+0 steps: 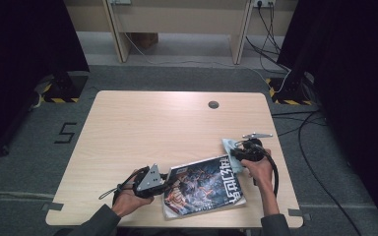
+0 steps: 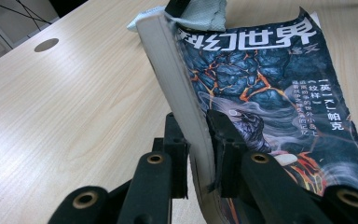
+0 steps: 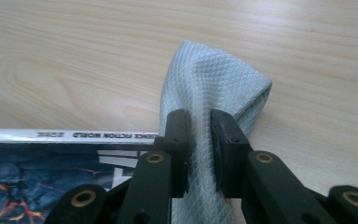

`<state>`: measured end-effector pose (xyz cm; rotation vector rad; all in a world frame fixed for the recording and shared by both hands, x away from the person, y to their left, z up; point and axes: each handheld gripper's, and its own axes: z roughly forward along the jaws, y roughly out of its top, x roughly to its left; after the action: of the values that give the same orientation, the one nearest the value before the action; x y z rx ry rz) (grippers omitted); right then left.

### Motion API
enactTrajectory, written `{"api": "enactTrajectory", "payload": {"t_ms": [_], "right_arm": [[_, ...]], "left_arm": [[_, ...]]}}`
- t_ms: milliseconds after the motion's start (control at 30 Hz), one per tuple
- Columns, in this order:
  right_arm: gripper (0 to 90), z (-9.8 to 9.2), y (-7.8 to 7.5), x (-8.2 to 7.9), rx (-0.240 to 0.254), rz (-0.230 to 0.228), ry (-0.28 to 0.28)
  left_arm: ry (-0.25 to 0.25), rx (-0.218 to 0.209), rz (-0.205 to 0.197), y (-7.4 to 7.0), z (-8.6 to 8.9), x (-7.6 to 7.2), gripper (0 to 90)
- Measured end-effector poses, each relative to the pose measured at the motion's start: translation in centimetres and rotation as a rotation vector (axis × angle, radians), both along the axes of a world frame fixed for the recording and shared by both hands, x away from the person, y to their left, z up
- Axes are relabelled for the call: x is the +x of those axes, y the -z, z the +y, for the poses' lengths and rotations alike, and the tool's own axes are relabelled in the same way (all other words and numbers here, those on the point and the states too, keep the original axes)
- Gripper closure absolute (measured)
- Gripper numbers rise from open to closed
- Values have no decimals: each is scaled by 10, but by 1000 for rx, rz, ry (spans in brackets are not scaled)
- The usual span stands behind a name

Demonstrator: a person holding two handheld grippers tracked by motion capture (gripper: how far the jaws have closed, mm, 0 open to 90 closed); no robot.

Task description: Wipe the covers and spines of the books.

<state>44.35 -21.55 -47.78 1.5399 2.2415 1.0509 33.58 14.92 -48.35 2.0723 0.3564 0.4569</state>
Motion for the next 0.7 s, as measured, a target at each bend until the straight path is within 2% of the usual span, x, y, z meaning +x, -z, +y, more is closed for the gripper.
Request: {"api": "enactTrajectory", "payload": {"t_ms": [100, 133, 167, 267, 433, 467, 567, 700], "right_arm": [[777, 4, -4, -1, 52, -14, -42], [777, 4, -4, -1, 52, -14, -42], [777, 11, -8, -3, 84, -8, -75], [768, 20, -12, -3, 66, -25, -103], [779, 8, -2, 4, 33, -25, -39], [782, 4, 1, 5, 46, -16, -24], [785, -6, 5, 6, 26, -6, 6], [789, -10, 5, 5, 25, -8, 20]], "left_arm": [[-1, -4, -2, 0, 0, 0, 787], [-1, -4, -2, 0, 0, 0, 787], [-1, -2, -2, 0, 0, 0, 787], [1, -2, -5, 0, 0, 0, 787], [0, 1, -4, 0, -1, 0, 787], [-2, 2, -2, 1, -1, 0, 787], [1, -1, -1, 0, 0, 0, 786], [-1, -6, 0, 0, 0, 0, 786]]}}
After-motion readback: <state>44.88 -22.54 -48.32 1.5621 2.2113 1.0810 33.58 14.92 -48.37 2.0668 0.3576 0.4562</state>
